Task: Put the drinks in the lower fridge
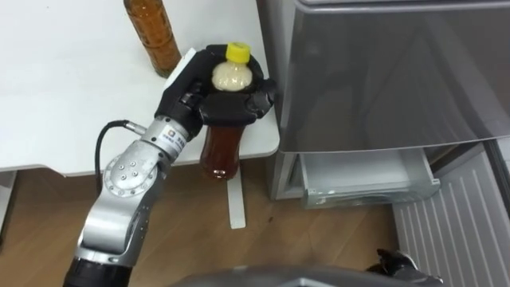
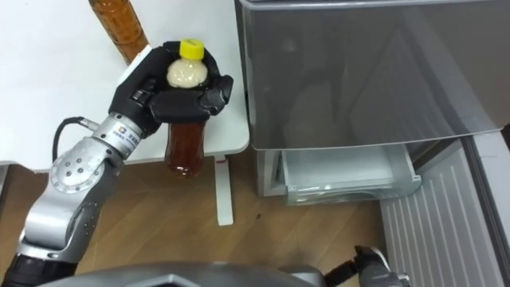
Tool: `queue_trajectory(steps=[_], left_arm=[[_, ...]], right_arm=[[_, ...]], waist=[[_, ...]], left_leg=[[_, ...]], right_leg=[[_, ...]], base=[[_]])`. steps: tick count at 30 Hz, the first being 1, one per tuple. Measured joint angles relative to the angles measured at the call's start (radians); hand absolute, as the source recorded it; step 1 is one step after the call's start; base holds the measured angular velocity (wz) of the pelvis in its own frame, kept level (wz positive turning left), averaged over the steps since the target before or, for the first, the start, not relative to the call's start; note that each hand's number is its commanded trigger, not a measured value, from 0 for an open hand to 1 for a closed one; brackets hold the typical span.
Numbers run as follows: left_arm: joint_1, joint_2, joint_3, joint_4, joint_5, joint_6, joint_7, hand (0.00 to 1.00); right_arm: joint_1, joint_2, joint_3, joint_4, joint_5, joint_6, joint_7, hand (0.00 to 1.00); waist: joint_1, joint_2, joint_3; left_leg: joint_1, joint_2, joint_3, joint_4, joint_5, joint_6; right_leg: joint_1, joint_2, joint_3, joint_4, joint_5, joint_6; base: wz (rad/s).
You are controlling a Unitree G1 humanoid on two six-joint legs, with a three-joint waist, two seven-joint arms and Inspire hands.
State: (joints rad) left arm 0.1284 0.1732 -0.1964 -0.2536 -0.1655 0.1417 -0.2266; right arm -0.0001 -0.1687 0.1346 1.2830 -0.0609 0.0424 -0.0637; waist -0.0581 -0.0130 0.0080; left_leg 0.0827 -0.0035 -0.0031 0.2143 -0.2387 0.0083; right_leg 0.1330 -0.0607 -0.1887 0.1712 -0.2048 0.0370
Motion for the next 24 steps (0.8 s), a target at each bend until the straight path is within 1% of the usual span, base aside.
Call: queue_trajectory(steps=[2, 6, 8, 10, 12, 14, 16, 19, 24], left_arm=[[0.000, 0.000, -0.014, 0.000, 0.000, 0.000, 0.000, 1.00], [0.000, -0.001, -0.017, 0.000, 0.001, -0.008, -0.008, 1.00], [0.000, -0.004, -0.016, 0.000, 0.000, -0.020, -0.025, 1.00], [0.000, -0.005, -0.016, 0.000, 0.000, -0.026, -0.032, 1.00], [0.000, -0.005, -0.013, 0.000, 0.000, -0.026, -0.040, 1.00], [0.000, -0.002, -0.010, 0.000, 0.000, -0.026, -0.043, 1.00], [0.000, -0.002, -0.007, 0.000, 0.001, -0.026, -0.045, 1.00], [0.004, 0.001, -0.007, 0.003, 0.001, -0.026, -0.054, 1.00], [0.007, 0.002, -0.006, 0.004, 0.001, -0.026, -0.062, 1.00]], right_arm=[[-0.008, 0.002, 0.000, -0.011, 0.022, -0.020, 0.001, 0.00], [-0.017, 0.018, 0.000, -0.088, 0.036, -0.035, 0.037, 0.00], [-0.021, 0.029, 0.001, -0.144, 0.040, -0.064, 0.065, 0.00], [-0.023, 0.043, 0.003, -0.167, 0.059, -0.077, 0.080, 0.00], [-0.024, 0.054, 0.007, -0.181, 0.077, -0.077, 0.105, 0.00], [-0.015, 0.055, 0.038, -0.210, 0.106, -0.070, 0.136, 0.00], [-0.009, 0.055, 0.045, -0.262, 0.106, -0.060, 0.168, 0.00], [-0.008, 0.054, 0.050, -0.328, 0.109, -0.064, 0.223, 0.00], [0.007, 0.053, 0.051, -0.414, 0.109, -0.063, 0.299, 0.00]], waist=[[0.003, 0.000, -0.0002], [0.006, 0.001, -0.0004], [0.007, 0.001, -0.0004], [0.014, -0.001, 0.0003], [0.020, -0.002, 0.0009], [0.026, -0.004, 0.0014], [0.029, -0.006, 0.0030], [0.029, -0.010, 0.0039], [0.034, -0.010, 0.0032]], left_leg=[[-0.010, 0.000, -0.002, 0.005, 0.000, 0.000], [-0.005, 0.001, -0.002, 0.006, 0.000, 0.000], [-0.002, 0.002, -0.002, 0.006, 0.000, 0.000], [-0.001, 0.002, -0.002, 0.007, 0.000, 0.000], [-0.001, 0.002, -0.002, 0.007, 0.000, 0.000], [-0.002, 0.002, -0.002, 0.007, 0.000, 0.000], [-0.005, 0.002, -0.002, 0.007, 0.000, 0.000], [-0.004, 0.002, -0.002, 0.007, 0.000, 0.000], [-0.001, 0.002, -0.001, 0.009, 0.000, -0.001]], right_leg=[[-0.006, 0.000, -0.002, -0.001, 0.002, -0.001], [-0.005, 0.001, -0.002, -0.001, 0.002, -0.001], [-0.002, 0.001, -0.004, -0.002, 0.002, -0.001], [-0.001, 0.001, -0.005, -0.002, 0.002, -0.001], [-0.001, 0.001, -0.006, -0.002, 0.002, -0.002], [-0.001, 0.000, -0.008, -0.001, 0.002, -0.002], [-0.003, 0.000, -0.009, 0.000, 0.003, -0.002], [0.003, 0.000, -0.010, 0.000, 0.003, -0.002], [0.005, 0.000, -0.012, 0.000, 0.003, -0.002]], base=[[0.00], [0.00], [0.00], [0.00], [0.00], [0.00], [0.00], [0.01], [0.02]])
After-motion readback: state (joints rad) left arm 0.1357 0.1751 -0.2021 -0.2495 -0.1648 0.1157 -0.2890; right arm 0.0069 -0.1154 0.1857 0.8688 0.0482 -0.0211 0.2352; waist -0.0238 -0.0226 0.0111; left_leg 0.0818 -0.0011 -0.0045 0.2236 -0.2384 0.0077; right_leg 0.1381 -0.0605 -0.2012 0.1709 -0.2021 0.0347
